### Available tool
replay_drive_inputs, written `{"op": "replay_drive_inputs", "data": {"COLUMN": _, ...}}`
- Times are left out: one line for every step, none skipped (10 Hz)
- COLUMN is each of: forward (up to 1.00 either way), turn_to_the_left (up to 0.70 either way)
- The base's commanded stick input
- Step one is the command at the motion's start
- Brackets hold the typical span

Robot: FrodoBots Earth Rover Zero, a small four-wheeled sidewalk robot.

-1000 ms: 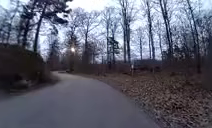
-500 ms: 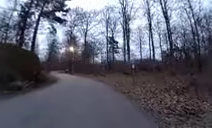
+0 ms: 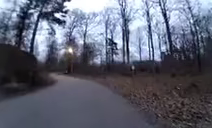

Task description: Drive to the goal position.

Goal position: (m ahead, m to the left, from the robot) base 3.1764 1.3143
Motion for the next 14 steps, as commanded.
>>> {"op": "replay_drive_inputs", "data": {"forward": 0.7, "turn_to_the_left": 0.27}}
{"op": "replay_drive_inputs", "data": {"forward": 0.7, "turn_to_the_left": 0.17}}
{"op": "replay_drive_inputs", "data": {"forward": 0.7, "turn_to_the_left": 0.06}}
{"op": "replay_drive_inputs", "data": {"forward": 0.7, "turn_to_the_left": 0.0}}
{"op": "replay_drive_inputs", "data": {"forward": 0.7, "turn_to_the_left": 0.0}}
{"op": "replay_drive_inputs", "data": {"forward": 0.7, "turn_to_the_left": 0.0}}
{"op": "replay_drive_inputs", "data": {"forward": 0.7, "turn_to_the_left": 0.0}}
{"op": "replay_drive_inputs", "data": {"forward": 0.7, "turn_to_the_left": 0.0}}
{"op": "replay_drive_inputs", "data": {"forward": 0.7, "turn_to_the_left": 0.0}}
{"op": "replay_drive_inputs", "data": {"forward": 0.7, "turn_to_the_left": 0.0}}
{"op": "replay_drive_inputs", "data": {"forward": 0.7, "turn_to_the_left": 0.0}}
{"op": "replay_drive_inputs", "data": {"forward": 0.7, "turn_to_the_left": 0.0}}
{"op": "replay_drive_inputs", "data": {"forward": 0.7, "turn_to_the_left": 0.0}}
{"op": "replay_drive_inputs", "data": {"forward": 0.7, "turn_to_the_left": 0.0}}
